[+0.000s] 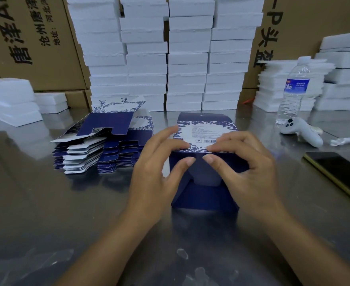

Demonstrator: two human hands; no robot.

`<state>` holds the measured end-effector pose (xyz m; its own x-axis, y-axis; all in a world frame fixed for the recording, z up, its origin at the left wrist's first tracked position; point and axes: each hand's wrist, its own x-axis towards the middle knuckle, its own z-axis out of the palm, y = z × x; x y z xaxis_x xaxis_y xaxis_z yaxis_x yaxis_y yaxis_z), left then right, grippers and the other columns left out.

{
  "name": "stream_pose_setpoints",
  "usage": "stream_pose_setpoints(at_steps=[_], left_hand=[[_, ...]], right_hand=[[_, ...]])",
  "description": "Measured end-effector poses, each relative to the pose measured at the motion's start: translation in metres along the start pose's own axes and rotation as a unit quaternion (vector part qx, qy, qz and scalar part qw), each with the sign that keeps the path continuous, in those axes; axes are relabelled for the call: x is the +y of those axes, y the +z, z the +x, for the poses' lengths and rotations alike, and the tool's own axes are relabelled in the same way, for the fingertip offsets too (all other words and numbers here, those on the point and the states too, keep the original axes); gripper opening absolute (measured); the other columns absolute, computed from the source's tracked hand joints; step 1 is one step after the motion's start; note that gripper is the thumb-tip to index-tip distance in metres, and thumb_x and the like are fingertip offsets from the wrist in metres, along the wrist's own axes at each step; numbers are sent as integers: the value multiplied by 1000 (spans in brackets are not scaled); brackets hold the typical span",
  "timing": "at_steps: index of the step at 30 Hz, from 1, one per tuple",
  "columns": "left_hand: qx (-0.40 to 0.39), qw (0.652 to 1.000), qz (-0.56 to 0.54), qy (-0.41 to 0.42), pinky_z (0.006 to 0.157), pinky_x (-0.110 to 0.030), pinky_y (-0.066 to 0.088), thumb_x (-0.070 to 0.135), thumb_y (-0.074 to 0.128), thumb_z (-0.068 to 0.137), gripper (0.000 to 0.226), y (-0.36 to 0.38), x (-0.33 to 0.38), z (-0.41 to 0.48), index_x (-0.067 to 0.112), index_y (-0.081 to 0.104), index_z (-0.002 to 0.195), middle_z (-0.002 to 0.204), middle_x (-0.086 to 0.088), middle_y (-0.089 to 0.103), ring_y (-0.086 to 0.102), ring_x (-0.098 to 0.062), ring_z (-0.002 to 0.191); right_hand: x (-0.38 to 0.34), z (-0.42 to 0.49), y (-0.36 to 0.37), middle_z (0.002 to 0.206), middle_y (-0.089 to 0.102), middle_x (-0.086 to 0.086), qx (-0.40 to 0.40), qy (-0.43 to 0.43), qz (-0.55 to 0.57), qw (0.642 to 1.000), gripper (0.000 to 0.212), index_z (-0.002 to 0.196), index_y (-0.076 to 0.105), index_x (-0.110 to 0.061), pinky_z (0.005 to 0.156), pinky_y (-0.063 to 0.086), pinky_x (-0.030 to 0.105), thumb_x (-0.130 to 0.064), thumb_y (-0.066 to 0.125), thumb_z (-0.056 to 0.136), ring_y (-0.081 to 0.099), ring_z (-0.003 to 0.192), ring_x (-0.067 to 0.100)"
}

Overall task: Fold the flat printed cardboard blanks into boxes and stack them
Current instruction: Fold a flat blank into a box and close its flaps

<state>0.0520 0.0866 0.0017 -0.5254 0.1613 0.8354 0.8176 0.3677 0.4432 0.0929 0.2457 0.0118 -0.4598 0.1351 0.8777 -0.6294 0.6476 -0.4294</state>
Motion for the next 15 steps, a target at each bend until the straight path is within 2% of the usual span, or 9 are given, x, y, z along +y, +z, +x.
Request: stream_pose_setpoints(at_steps=[4,7,10,15], left_hand=[[15,999,-29,36,97,-21,42,20,61,87,14,6,9,0,11,67,96,106,17,58,56,-14,112],[37,999,-34,21,94,-21,43,18,66,85,9,9,11,2,11,69,90,98,20,59,57,-16,107],[42,998,-52,20,92,-20,43,22,62,84,13,9,11,4,12,69,87,96,21,59,57,-14,104],[39,998,-53,24,89,-21,44,20,61,83,12,9,11,6,10,68,84,93,14,61,58,-19,99]], right_hand=[[-1,0,3,84,61,-3,15,-17,8,1000,14,83,67,-25,79,44,17,-16,73,76,60,86,12],[-1,-1,3,82,61,-2,22,-15,13,1000,17,82,65,-26,78,44,15,-12,73,76,61,85,14],[0,-1,5,81,60,-3,28,-17,4,999,15,81,65,-24,78,43,14,-12,72,76,61,84,16],[2,0,4,82,61,-2,24,-21,2,999,10,82,69,-20,79,45,17,-12,73,77,62,85,16]])
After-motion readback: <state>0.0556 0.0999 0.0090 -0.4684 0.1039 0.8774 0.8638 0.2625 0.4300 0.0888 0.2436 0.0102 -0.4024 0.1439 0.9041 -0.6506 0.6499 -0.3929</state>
